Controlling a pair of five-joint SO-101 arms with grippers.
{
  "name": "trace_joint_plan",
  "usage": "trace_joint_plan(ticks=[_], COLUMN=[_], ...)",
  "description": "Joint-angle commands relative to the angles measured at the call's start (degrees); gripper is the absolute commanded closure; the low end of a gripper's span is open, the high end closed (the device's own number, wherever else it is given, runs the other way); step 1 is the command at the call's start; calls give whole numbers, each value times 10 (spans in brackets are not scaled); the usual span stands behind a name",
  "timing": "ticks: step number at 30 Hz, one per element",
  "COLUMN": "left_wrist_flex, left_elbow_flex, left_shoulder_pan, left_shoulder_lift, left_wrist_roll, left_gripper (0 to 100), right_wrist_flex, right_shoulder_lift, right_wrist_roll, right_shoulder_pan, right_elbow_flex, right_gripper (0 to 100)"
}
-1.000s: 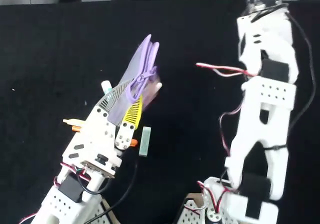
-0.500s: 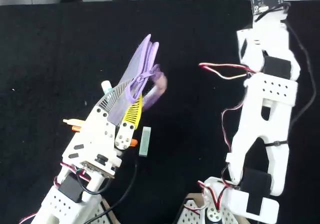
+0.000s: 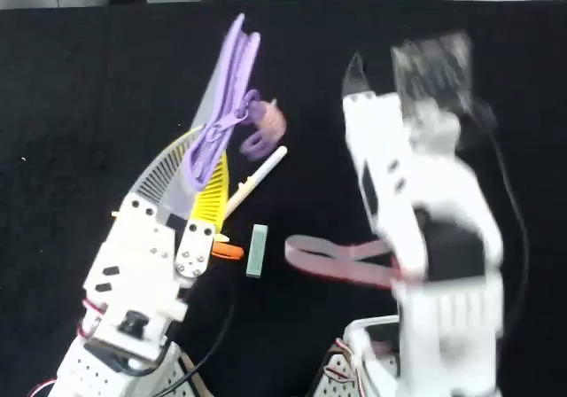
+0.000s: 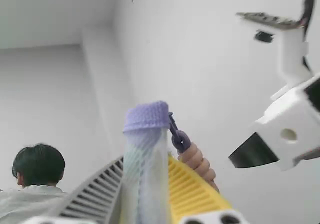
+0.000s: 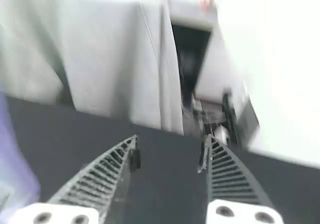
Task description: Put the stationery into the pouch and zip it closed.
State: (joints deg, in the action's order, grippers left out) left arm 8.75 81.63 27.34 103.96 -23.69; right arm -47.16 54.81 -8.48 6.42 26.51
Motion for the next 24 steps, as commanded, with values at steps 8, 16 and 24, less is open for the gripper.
trace_joint_plan(ticks=[8, 16, 24], left_wrist_flex=[13, 13, 13], left_elbow_flex=[-114, -112, -115], left_shoulder_pan=[0, 0, 0], left_shoulder_lift=[1, -1, -65], left_wrist_roll=[89, 92, 91], left_gripper=[971, 970, 970], right_wrist_flex=[-57, -15, 29], right_shoulder_lift=[435, 526, 577], right_wrist_roll=[18, 29, 84], right_shoulder_pan=[150, 273, 312], right_elbow_flex=[165, 295, 373], right_gripper=[794, 796, 797])
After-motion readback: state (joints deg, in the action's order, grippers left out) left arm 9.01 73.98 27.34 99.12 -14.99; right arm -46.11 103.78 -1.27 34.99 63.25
